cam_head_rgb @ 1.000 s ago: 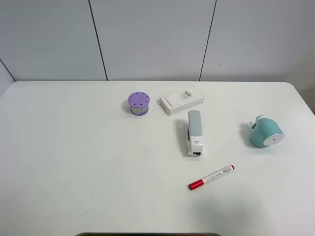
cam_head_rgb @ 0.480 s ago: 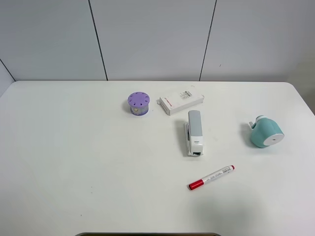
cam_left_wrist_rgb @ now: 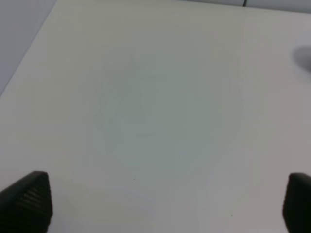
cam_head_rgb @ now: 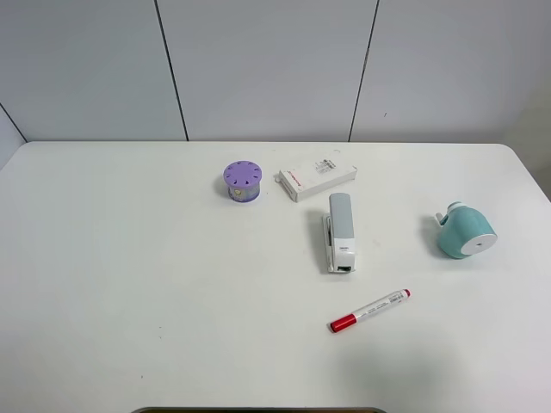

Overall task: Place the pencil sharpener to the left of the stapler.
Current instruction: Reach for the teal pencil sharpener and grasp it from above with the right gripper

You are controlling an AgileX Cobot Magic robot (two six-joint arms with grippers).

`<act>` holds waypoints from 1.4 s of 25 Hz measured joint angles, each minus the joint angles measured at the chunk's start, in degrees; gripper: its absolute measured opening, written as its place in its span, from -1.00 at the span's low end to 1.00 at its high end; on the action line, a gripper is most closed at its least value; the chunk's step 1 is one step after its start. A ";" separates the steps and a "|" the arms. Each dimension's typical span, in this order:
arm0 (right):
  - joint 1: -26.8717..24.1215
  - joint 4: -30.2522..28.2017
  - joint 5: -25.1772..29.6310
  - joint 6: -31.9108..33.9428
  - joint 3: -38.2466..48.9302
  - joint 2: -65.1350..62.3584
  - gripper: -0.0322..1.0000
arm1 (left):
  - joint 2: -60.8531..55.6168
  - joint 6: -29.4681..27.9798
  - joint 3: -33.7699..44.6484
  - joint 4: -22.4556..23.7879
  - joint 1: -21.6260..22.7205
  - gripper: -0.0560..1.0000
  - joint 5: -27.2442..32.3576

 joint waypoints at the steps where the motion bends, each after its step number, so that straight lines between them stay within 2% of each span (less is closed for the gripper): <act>1: 0.00 0.00 0.00 0.16 0.00 0.00 0.98 | 0.00 0.00 0.00 0.00 0.00 0.91 0.00; 7: 0.00 0.00 -0.04 1.78 -0.05 0.00 0.98 | 0.00 0.00 0.00 0.00 0.00 0.91 0.00; 11: 0.00 -2.13 0.20 1.92 -2.72 1.50 0.98 | 0.00 0.00 0.00 0.00 0.00 0.91 0.00; 25: 0.00 -6.70 -1.24 4.52 -6.18 27.91 0.98 | 0.00 0.00 0.00 0.00 0.00 0.91 0.00; 35: 0.00 -8.43 -2.18 4.52 -16.55 48.20 0.98 | 0.00 0.00 0.00 0.00 0.00 0.91 0.00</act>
